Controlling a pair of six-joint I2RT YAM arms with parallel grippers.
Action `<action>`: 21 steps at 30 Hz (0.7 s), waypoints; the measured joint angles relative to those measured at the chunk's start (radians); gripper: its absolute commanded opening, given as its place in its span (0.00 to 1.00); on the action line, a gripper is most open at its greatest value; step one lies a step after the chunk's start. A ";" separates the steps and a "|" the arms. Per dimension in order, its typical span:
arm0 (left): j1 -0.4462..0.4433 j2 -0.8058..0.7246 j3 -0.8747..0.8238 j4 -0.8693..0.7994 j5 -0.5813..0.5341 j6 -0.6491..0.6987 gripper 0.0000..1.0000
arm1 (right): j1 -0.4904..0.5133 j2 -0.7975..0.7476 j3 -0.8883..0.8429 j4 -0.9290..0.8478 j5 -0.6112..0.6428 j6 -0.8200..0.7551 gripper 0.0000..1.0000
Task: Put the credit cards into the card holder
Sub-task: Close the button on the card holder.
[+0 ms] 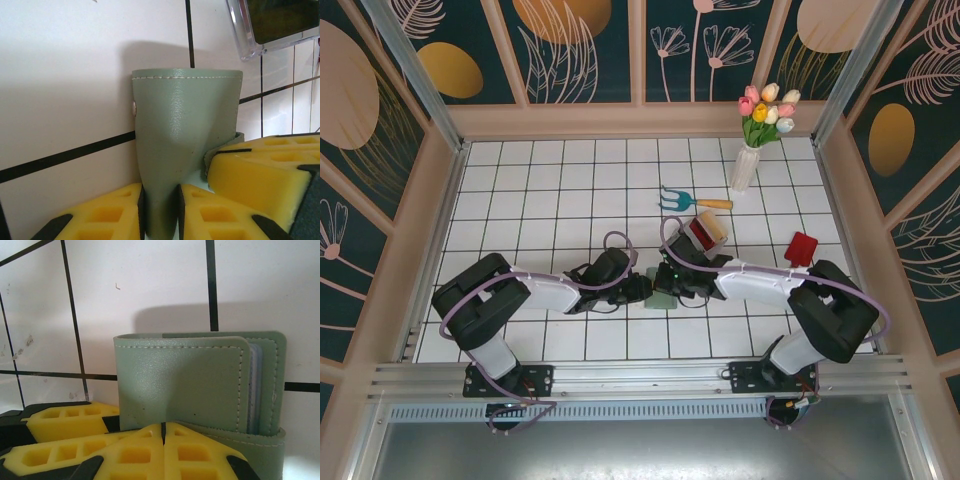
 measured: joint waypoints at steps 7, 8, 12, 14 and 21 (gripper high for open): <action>0.000 0.000 0.000 -0.002 -0.001 0.000 0.25 | -0.010 -0.024 -0.084 0.122 -0.014 0.033 0.00; 0.000 0.000 0.000 -0.002 -0.001 0.000 0.25 | -0.018 -0.030 -0.106 0.158 -0.027 0.039 0.00; 0.000 0.000 0.000 -0.002 -0.001 0.000 0.24 | -0.042 -0.041 -0.176 0.279 -0.074 0.062 0.00; 0.000 0.000 0.000 -0.002 -0.001 0.000 0.24 | -0.066 -0.040 -0.231 0.383 -0.116 0.084 0.00; 0.000 0.000 0.001 -0.005 -0.002 0.000 0.24 | -0.103 -0.028 -0.296 0.540 -0.190 0.124 0.00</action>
